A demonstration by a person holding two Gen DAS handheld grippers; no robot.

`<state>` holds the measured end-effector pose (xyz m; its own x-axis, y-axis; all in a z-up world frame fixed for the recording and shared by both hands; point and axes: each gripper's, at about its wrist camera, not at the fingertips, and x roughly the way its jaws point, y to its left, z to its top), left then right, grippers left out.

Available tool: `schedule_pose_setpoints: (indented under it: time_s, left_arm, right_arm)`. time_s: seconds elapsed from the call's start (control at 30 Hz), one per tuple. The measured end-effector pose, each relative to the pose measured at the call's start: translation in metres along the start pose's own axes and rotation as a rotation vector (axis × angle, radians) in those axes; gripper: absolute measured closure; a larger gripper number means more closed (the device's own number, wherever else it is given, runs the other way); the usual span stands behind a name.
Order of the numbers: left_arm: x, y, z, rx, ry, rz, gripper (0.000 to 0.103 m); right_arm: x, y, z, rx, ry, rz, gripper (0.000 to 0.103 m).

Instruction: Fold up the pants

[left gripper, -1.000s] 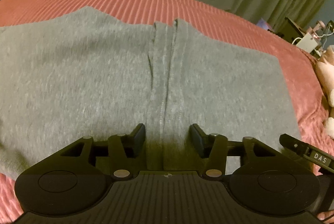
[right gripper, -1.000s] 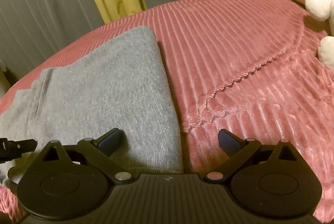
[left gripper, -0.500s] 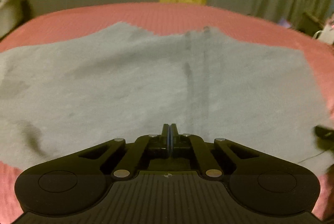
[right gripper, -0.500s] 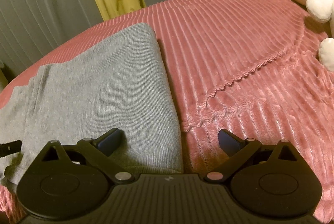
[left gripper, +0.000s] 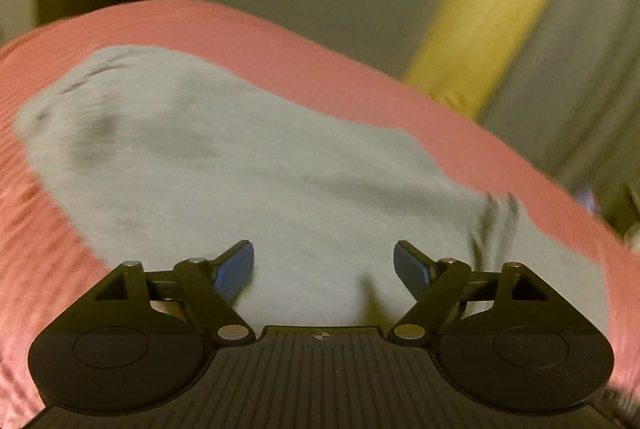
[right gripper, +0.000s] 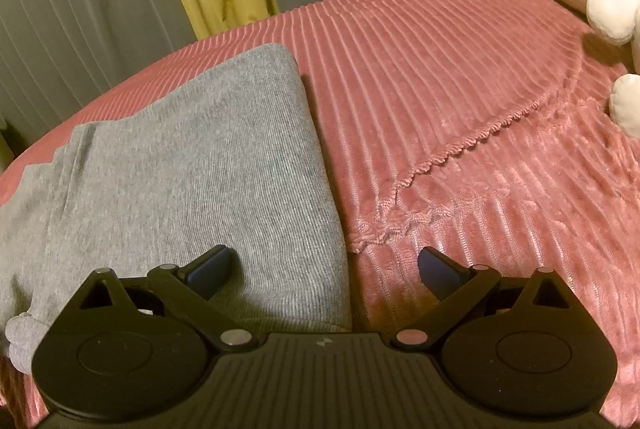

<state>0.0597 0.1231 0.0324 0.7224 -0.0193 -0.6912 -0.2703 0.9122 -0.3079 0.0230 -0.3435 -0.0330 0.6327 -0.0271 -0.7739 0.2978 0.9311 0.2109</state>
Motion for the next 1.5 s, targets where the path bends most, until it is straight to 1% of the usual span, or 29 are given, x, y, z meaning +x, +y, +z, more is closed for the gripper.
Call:
schedule_pose_setpoints:
  time_s: [0.1, 0.17, 0.2, 0.23, 0.3, 0.33, 0.37, 0.4, 0.43, 0.53, 0.63, 0.67, 0.7, 0.77, 0.8, 0.83, 0.93, 1.07, 1.1, 1.13, 1.2, 1.23, 1.3, 1.33, 1.37, 1.4, 1.43, 1.47, 1.5]
  left_arm:
    - [-0.009, 0.048, 0.016, -0.168, -0.05, 0.016, 0.022]
    - [-0.016, 0.081, 0.024, -0.27, -0.096, 0.031, 0.028]
    - [-0.019, 0.096, 0.027, -0.323, -0.111, 0.028, 0.03]
    - [-0.019, 0.111, 0.029, -0.391, -0.124, 0.006, 0.031]
    - [-0.012, 0.138, 0.03, -0.528, -0.11, -0.075, 0.033]
    - [-0.008, 0.147, 0.031, -0.575, -0.088, -0.09, 0.041]
    - [-0.006, 0.153, 0.031, -0.614, -0.066, -0.079, 0.051]
    - [-0.008, 0.155, 0.03, -0.635, -0.068, -0.083, 0.05]
    - [-0.012, 0.158, 0.028, -0.647, -0.086, -0.108, 0.049]
    - [-0.021, 0.166, 0.024, -0.673, -0.103, -0.113, 0.049]
    - [-0.024, 0.18, 0.023, -0.742, -0.103, -0.14, 0.048]
    - [-0.028, 0.183, 0.022, -0.753, -0.12, -0.142, 0.045]
    - [-0.034, 0.188, 0.019, -0.753, -0.136, -0.129, 0.041]
    - [-0.04, 0.193, 0.018, -0.754, -0.166, -0.077, 0.032]
    - [-0.043, 0.198, 0.017, -0.762, -0.176, -0.064, 0.032]
    - [-0.041, 0.202, 0.015, -0.778, -0.177, -0.076, 0.032]
    - [-0.023, 0.211, 0.011, -0.847, -0.138, -0.165, 0.032]
    - [0.007, 0.21, 0.018, -0.835, -0.108, -0.234, 0.032]
    - [0.012, 0.21, 0.019, -0.826, -0.105, -0.238, 0.032]
    - [0.018, 0.208, 0.022, -0.812, -0.107, -0.22, 0.032]
    - [0.031, 0.206, 0.028, -0.793, -0.095, -0.2, 0.027]
    - [0.036, 0.209, 0.028, -0.8, -0.092, -0.206, 0.024]
    - [0.042, 0.213, 0.029, -0.814, -0.088, -0.223, 0.024]
    - [0.045, 0.215, 0.03, -0.823, -0.092, -0.235, 0.025]
    - [0.045, 0.22, 0.029, -0.829, -0.098, -0.239, 0.031]
    - [0.042, 0.224, 0.028, -0.824, -0.102, -0.231, 0.039]
    - [0.043, 0.224, 0.028, -0.808, -0.103, -0.206, 0.053]
    - [0.041, 0.225, 0.028, -0.798, -0.107, -0.195, 0.059]
    - [0.04, 0.225, 0.027, -0.79, -0.121, -0.208, 0.062]
  right_arm:
    - [0.0, 0.0, 0.0, 0.003, -0.002, 0.0, 0.004]
    - [0.0, 0.0, 0.0, 0.006, -0.003, -0.001, 0.004]
    - [0.0, 0.0, 0.0, 0.007, -0.004, -0.002, 0.004]
    - [0.0, 0.0, 0.0, 0.008, -0.005, -0.002, 0.004]
    - [0.0, 0.001, -0.001, 0.01, -0.008, -0.005, 0.004]
    - [0.0, 0.001, -0.001, 0.011, -0.01, -0.007, 0.004]
    - [0.001, 0.001, -0.001, 0.012, -0.011, -0.008, 0.004]
    - [0.001, 0.001, -0.001, 0.012, -0.012, -0.009, 0.004]
    - [0.001, 0.002, -0.001, 0.014, -0.012, -0.01, 0.004]
    - [0.001, 0.003, -0.001, 0.013, -0.012, -0.014, 0.004]
    - [0.002, 0.003, -0.001, 0.015, -0.013, -0.016, 0.004]
    - [0.002, 0.003, -0.001, 0.015, -0.014, -0.017, 0.004]
    - [0.002, 0.003, -0.001, 0.016, -0.014, -0.017, 0.004]
    - [0.002, 0.003, -0.001, 0.016, -0.014, -0.017, 0.004]
    - [0.002, 0.003, -0.001, 0.015, -0.014, -0.017, 0.004]
    - [0.002, 0.003, -0.001, 0.015, -0.014, -0.017, 0.004]
    - [0.002, 0.003, -0.001, 0.015, -0.015, -0.017, 0.004]
    - [0.002, 0.003, -0.001, 0.015, -0.014, -0.016, 0.004]
    - [0.002, 0.003, -0.001, 0.015, -0.014, -0.016, 0.004]
    - [0.002, 0.003, -0.001, 0.015, -0.014, -0.016, 0.004]
    - [0.002, 0.003, -0.001, 0.015, -0.015, -0.017, 0.004]
    - [0.002, 0.003, -0.001, 0.015, -0.015, -0.016, 0.004]
    - [0.002, 0.003, -0.001, 0.015, -0.015, -0.016, 0.004]
    - [0.002, 0.003, -0.001, 0.014, -0.015, -0.017, 0.004]
    - [0.002, 0.003, -0.001, 0.014, -0.015, -0.017, 0.004]
    - [0.002, 0.003, -0.001, 0.015, -0.016, -0.017, 0.004]
    - [0.002, 0.003, -0.001, 0.016, -0.016, -0.018, 0.004]
    - [0.003, 0.003, -0.001, 0.017, -0.017, -0.018, 0.004]
    - [0.003, 0.003, -0.001, 0.017, -0.018, -0.02, 0.004]
